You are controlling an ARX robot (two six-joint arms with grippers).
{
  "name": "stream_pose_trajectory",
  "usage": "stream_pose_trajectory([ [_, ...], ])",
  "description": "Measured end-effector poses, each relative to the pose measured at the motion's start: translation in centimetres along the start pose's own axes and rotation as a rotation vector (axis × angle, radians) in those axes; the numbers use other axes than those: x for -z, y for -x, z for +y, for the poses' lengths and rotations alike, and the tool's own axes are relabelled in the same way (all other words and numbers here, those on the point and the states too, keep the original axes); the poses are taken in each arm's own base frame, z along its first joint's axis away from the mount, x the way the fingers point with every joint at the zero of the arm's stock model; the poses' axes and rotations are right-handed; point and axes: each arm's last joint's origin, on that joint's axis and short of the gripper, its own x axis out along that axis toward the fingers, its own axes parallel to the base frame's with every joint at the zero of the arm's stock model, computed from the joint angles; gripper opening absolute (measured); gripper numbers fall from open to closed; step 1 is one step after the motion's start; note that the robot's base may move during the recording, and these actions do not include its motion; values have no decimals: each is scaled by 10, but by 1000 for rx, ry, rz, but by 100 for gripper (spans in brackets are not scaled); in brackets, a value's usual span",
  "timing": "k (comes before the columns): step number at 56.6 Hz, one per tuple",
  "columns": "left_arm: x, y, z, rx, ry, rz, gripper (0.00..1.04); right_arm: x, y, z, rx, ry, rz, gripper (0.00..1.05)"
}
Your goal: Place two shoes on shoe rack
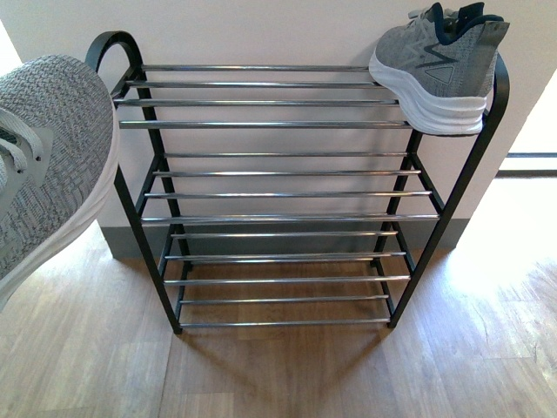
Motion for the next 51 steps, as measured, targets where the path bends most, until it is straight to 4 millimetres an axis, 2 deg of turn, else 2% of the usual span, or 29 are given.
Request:
stream_pose_trajectory([
  [16,0,0,0,0,0,0,2,7,1,0,-2,0,-10,1],
  [51,0,0,0,0,0,0,2,6,2,0,0,0,-28,1],
])
